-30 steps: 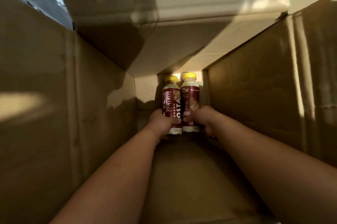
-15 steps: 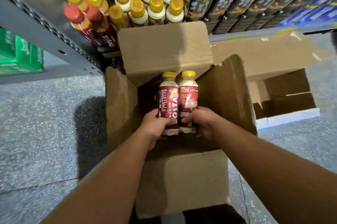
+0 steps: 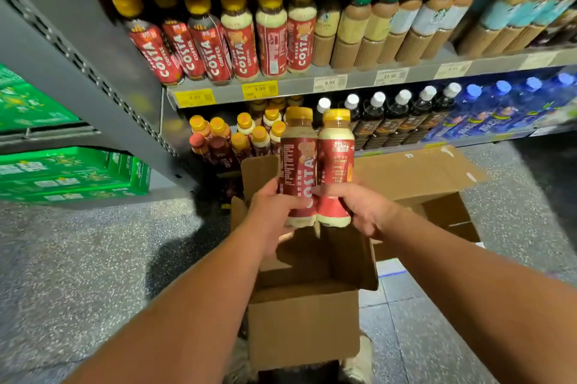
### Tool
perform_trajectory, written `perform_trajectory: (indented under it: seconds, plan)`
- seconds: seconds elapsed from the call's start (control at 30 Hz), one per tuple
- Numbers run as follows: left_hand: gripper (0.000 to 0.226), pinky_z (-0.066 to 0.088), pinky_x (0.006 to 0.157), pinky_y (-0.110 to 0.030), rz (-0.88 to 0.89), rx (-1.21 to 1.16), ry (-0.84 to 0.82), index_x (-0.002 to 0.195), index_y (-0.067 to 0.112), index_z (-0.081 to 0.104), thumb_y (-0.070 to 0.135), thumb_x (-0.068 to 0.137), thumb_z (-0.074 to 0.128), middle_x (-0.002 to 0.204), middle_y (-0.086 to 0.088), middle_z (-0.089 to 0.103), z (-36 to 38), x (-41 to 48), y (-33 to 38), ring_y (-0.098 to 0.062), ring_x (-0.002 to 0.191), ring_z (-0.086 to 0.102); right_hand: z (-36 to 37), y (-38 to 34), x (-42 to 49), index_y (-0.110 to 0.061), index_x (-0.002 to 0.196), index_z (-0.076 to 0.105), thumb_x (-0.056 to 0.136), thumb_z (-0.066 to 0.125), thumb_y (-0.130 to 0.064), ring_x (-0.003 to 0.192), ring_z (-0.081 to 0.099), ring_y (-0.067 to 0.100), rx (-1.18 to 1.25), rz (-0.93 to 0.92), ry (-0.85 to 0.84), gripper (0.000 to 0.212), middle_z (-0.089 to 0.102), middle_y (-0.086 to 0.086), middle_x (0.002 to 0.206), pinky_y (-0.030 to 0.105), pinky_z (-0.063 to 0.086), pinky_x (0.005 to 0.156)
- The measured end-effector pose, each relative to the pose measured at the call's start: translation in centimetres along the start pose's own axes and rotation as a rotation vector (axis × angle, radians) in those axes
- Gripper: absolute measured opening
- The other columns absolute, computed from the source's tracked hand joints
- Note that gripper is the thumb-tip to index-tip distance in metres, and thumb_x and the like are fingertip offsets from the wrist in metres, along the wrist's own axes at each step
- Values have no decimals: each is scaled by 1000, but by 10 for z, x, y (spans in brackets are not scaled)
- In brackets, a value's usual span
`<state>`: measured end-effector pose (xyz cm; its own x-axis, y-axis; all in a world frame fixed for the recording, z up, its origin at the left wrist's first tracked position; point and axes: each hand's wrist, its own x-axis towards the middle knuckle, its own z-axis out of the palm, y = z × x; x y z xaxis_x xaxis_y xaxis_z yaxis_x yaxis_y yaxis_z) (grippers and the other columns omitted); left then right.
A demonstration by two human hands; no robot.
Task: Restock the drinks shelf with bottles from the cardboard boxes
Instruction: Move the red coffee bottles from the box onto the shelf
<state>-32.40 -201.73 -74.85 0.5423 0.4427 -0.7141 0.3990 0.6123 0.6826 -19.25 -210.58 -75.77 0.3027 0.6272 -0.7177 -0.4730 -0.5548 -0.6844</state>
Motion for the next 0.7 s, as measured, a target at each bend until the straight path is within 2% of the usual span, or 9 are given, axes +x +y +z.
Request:
perform_trajectory:
  seconds: [0.07, 0.1, 0.23, 0.4, 0.5, 0.57, 0.67, 0.7]
  plan:
    - [45, 47, 96, -53, 42, 4, -4, 114, 31, 55, 1, 81, 66, 116, -2, 64, 5, -14, 23, -27, 109, 59, 0, -23, -14, -15, 126, 53, 46, 89, -25, 103, 67, 27, 0, -53, -19, 88, 70, 8, 111, 49, 48, 96]
    - [44, 47, 95, -54, 55, 3, -9, 112, 30, 56, 1, 80, 67, 116, -3, 64, 7, -21, 34, -28, 108, 60, 0, -34, -22, -15, 125, 53, 49, 89, -22, 102, 68, 27, 1, -77, -21, 84, 71, 8, 111, 49, 48, 96]
    - [44, 43, 98, -56, 92, 3, -57, 110, 27, 59, -3, 79, 65, 115, -8, 65, 18, -47, 83, -32, 107, 60, -5, -80, -51, -14, 113, 59, 67, 75, 5, 101, 67, 32, 87, -188, 1, 53, 71, 13, 108, 51, 51, 90]
    - [48, 47, 94, -52, 191, 12, -95, 120, 21, 58, -3, 79, 64, 113, -8, 67, 32, -78, 137, -31, 106, 61, -6, -137, -82, -15, 104, 64, 78, 62, 8, 98, 67, 33, 106, -233, -25, 35, 71, 15, 104, 50, 53, 88]
    - [43, 53, 77, -42, 255, -16, -77, 115, 18, 60, -5, 79, 61, 108, -9, 68, 37, -95, 163, -30, 96, 63, -5, -165, -101, -14, 113, 60, 78, 60, 7, 101, 66, 34, 60, -257, -58, 41, 70, 15, 108, 51, 53, 87]
    - [43, 49, 70, -37, 316, -17, -109, 114, 14, 59, -4, 75, 63, 104, -12, 68, 41, -110, 181, -30, 88, 62, -5, -186, -113, -14, 117, 57, 74, 60, 10, 100, 66, 34, 73, -283, -82, 49, 69, 16, 110, 52, 53, 87]
    - [44, 49, 72, -38, 392, -63, -79, 115, 10, 60, -9, 76, 62, 102, -11, 71, 46, -129, 209, -29, 87, 64, -2, -222, -131, -12, 125, 51, 57, 65, 5, 102, 66, 36, 87, -333, -78, 72, 66, 19, 115, 53, 54, 86]
    - [43, 50, 77, -41, 409, -92, -75, 115, 10, 60, -11, 77, 60, 103, -11, 71, 48, -135, 219, -30, 89, 66, 0, -235, -138, -11, 126, 50, 56, 64, 4, 101, 66, 36, 82, -354, -81, 72, 65, 20, 116, 52, 55, 84]
